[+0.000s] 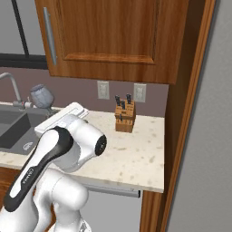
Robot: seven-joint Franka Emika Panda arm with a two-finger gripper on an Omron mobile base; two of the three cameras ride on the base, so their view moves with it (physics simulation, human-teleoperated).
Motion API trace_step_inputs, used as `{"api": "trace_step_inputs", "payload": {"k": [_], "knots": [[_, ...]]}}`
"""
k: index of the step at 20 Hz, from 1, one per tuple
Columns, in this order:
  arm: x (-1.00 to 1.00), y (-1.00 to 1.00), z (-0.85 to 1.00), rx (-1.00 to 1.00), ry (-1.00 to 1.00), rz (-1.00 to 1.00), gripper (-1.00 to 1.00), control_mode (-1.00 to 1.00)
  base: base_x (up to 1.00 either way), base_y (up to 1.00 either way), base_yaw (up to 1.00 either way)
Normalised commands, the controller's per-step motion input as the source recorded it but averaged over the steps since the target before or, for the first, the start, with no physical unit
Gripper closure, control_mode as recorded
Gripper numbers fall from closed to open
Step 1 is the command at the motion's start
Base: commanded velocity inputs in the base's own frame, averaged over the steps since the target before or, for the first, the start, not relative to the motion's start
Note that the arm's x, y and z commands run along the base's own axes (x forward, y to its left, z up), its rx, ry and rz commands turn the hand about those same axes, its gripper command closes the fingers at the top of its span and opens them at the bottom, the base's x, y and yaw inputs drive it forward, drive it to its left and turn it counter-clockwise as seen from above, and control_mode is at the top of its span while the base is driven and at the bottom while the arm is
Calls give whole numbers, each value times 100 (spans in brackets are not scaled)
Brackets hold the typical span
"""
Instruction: Retrieve the wine glasses from the counter and place one next to each plate.
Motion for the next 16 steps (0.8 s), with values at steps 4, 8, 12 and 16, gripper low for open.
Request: {"api": "trace_step_inputs", "payload": {"k": [4,8,12,16], "knots": [[-66,5,63,0,-15,0,100,-100,0,0,0],[0,0,0,0,0,0,100,100,-100,31,5],[0,0,0,0,0,0,100,100,-80,94,17],[0,0,0,0,0,0,100,100,-72,100,24]]}}
